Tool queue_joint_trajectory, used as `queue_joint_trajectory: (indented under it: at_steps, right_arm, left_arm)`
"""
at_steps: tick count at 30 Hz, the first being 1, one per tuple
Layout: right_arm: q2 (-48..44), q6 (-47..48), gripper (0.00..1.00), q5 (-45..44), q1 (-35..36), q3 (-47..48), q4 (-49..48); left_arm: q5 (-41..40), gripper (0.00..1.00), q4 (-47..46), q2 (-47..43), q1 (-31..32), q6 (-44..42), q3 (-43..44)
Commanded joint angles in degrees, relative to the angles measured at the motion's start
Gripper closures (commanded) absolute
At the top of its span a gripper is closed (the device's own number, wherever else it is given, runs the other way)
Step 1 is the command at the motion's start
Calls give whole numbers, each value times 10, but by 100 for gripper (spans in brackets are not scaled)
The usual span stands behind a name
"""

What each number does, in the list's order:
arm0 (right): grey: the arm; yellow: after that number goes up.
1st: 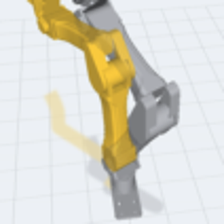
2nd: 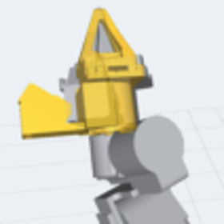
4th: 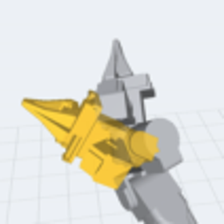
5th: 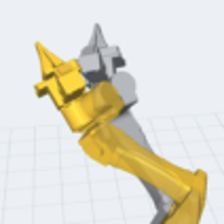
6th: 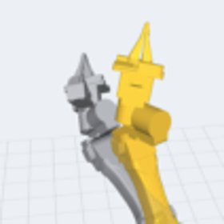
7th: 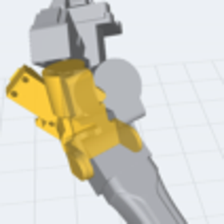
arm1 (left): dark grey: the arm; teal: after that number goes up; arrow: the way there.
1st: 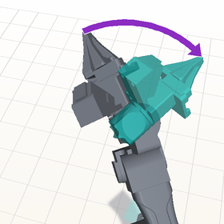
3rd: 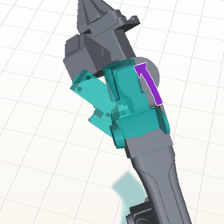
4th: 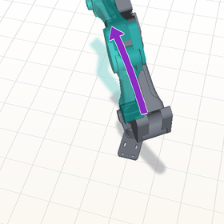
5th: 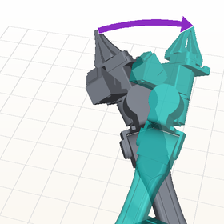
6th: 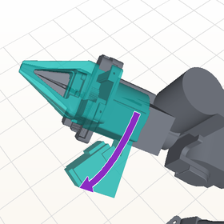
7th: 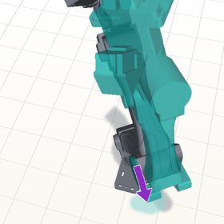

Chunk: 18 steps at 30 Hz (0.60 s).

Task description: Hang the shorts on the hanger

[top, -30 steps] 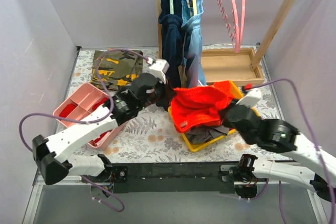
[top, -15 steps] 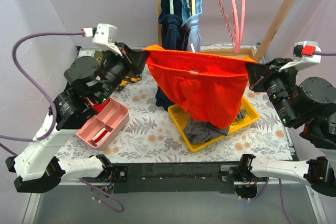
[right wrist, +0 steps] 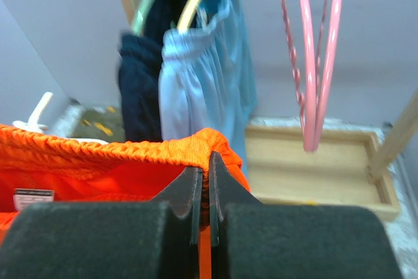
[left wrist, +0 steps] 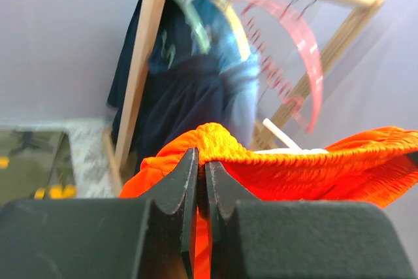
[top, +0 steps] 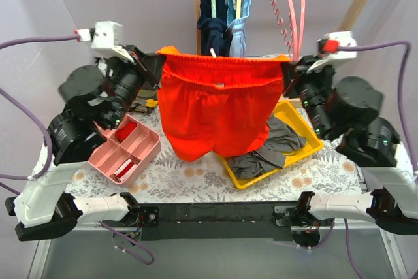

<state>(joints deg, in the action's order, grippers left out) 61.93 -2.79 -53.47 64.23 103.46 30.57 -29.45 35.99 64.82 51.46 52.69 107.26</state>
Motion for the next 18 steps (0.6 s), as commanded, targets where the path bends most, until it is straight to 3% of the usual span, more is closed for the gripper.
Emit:
queue_joint_trajectory:
  at_steps: [1, 3, 4, 6, 9, 12, 15, 16, 18]
  right_arm:
    - [-9, -64, 99, 38, -37, -103, -9]
    - [-17, -108, 99, 125, -113, -197, 1]
    - [-30, -134, 99, 199, -138, -230, -1]
    - [-50, -180, 99, 257, -173, -353, -20]
    - [-85, -243, 99, 318, -178, -506, -63]
    - [-73, -287, 99, 373, -181, -593, -81]
    - [-75, -277, 75, 363, -181, -556, -39]
    - [-79, -269, 60, 358, -180, -542, -29]
    - [-95, -246, 50, 355, -181, -483, 4]
  left_arm:
    - [-48, 100, 81, 15, -6, 56, -98]
    - [-20, 100, 74, 1, -9, 95, -174]
    - [0, 100, 53, -13, -14, 128, -254]
    - [48, 100, 37, -49, -19, 163, -324]
    - [122, 100, -12, -83, -26, 220, -464]
    - [204, 100, -84, -74, -28, 263, -579]
    - [209, 100, -93, -56, -29, 259, -580]
    - [210, 100, -92, -50, -29, 254, -577]
    - [213, 98, -91, -31, -30, 242, -561]
